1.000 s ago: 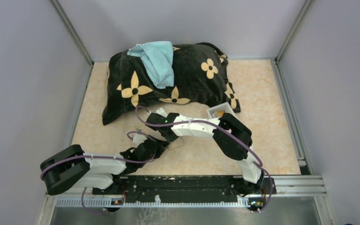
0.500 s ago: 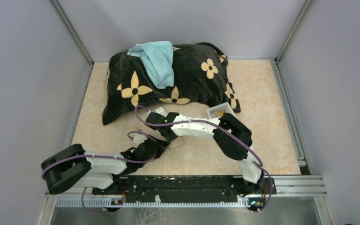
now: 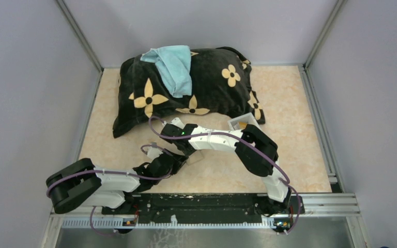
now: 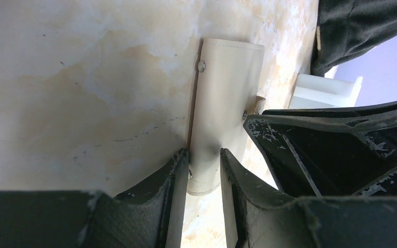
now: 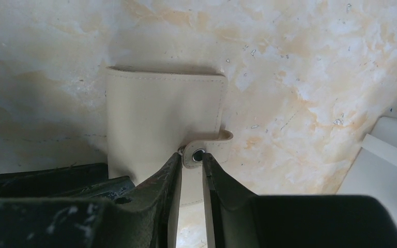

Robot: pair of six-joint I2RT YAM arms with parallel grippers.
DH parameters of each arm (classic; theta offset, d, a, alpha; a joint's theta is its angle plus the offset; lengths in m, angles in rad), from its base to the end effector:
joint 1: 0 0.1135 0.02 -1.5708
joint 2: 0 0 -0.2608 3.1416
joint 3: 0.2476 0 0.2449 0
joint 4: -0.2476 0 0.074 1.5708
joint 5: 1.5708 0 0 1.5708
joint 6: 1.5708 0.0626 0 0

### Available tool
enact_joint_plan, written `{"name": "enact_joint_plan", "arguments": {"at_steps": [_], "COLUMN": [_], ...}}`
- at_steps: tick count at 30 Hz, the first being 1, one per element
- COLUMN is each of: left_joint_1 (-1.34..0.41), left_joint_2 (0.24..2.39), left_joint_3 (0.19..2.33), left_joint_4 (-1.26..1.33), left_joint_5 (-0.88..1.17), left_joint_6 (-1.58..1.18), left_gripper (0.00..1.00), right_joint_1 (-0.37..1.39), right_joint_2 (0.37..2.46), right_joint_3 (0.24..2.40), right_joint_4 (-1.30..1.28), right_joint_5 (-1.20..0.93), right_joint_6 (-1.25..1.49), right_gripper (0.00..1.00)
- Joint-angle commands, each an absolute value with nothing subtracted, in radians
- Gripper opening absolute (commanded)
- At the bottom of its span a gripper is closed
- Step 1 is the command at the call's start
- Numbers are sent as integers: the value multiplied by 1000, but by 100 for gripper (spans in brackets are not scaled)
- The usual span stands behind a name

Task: Put the credit cards into the card holder
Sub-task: Close the card holder at the center of the board.

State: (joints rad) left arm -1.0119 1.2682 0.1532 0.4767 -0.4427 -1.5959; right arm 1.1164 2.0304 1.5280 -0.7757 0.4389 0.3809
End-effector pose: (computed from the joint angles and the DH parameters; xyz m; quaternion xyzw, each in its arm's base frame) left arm 0.1317 -0.1601 0.0979 -0.3454 0.8062 -0.3713 0.3048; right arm 0.2040 0.3571 0.1604 -0.3175 0.9124 -0.0609 0.2509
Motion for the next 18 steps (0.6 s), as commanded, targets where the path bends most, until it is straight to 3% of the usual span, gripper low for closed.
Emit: {"name": "enact_joint_plan", "arguments": {"at_steps": [1,11,18], "left_joint_1": [-1010,-1009,-1008], "left_joint_2": [1304,1311,1311], "left_joint_3": [122,121,119], "left_joint_4": [337,346,348], "left_joint_5": [-410,-408,-409], "left_joint_6": [-1553,-1552,-1547], "left_gripper": [37,38,38], "right_joint_1": [1114,1114,1114], "right_joint_2": [2025,2028,2032], "right_joint_3": [1582,1585,1588], "right_joint_4": [-786,-779,-774], "right_joint_5": [466,457,453], "right_joint_6": [367,356,346], "right_gripper": [23,21,6]}}
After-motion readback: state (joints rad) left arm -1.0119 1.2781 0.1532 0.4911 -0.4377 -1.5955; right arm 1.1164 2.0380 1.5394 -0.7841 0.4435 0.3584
